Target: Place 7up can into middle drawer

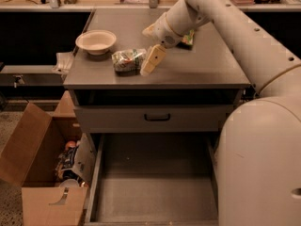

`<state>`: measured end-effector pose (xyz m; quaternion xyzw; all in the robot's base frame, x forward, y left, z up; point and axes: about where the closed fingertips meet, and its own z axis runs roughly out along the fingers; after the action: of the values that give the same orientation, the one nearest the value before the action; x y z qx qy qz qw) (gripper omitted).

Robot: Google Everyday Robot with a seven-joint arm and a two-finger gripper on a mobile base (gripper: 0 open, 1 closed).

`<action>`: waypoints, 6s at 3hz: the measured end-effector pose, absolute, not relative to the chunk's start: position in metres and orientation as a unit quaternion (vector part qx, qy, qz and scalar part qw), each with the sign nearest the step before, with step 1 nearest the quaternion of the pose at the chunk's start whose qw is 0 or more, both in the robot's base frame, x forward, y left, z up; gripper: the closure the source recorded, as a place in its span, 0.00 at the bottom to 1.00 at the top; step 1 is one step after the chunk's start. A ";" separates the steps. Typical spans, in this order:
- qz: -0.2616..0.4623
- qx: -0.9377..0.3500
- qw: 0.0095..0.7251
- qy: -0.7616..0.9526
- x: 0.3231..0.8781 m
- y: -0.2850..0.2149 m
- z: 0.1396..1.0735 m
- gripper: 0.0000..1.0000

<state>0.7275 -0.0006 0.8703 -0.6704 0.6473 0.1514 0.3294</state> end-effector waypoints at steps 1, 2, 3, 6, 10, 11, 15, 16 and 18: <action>0.169 -0.675 0.326 0.640 0.734 0.015 0.859 0.00; 0.183 -0.679 0.325 0.632 0.736 0.030 0.854 0.16; 0.194 -0.685 0.326 0.622 0.734 0.043 0.854 0.41; 0.155 -0.663 0.394 0.617 0.658 0.020 0.938 1.00; 0.143 -0.632 0.343 0.680 0.581 -0.012 0.887 1.00; 0.123 -0.639 0.328 0.684 0.557 -0.015 0.862 1.00; 0.167 -0.543 0.268 0.778 0.470 -0.114 0.660 1.00; 0.179 -0.529 0.254 0.790 0.469 -0.118 0.632 1.00; 0.213 -0.500 0.221 0.810 0.479 -0.132 0.519 1.00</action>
Offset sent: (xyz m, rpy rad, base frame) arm 0.0145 0.0425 -0.0145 0.0602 0.0435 0.0811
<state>0.4792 -0.1320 0.5193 -0.5003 0.8096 0.2131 0.2207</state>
